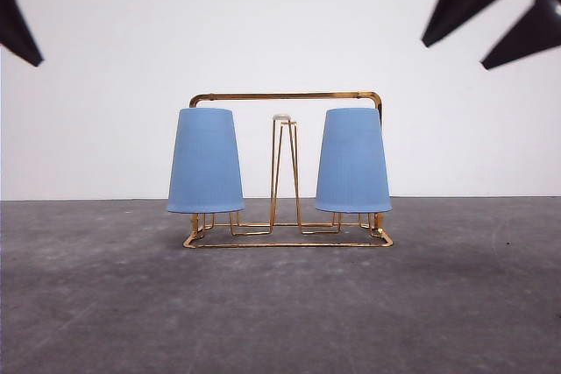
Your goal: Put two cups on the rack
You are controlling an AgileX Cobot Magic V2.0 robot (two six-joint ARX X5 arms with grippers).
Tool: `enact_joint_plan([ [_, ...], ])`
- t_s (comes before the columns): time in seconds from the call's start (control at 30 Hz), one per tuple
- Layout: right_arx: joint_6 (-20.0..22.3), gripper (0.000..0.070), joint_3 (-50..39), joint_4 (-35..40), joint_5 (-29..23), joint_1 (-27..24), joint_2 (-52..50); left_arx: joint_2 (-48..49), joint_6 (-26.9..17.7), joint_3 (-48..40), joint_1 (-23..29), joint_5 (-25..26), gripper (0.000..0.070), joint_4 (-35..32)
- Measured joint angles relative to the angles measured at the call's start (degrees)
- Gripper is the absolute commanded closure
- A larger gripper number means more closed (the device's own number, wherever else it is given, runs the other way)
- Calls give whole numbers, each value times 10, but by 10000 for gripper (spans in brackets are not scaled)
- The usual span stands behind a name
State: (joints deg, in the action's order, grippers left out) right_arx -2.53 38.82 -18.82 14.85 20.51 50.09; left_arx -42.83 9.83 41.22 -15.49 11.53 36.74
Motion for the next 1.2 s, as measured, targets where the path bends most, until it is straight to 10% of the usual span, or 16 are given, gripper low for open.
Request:
enact_joint_plan([
  [0.37, -79, 187, -138, 89, -12, 0, -88, 113, 29, -87, 2, 4, 324, -8],
  [0.47, -83, 698, -138, 92, -12, 0, -89, 119, 30, -87, 2, 10, 694, -11],
  [1.2, -83, 667, -138, 92, -13, 0, -89, 130, 31, -87, 2, 47, 700, -44],
])
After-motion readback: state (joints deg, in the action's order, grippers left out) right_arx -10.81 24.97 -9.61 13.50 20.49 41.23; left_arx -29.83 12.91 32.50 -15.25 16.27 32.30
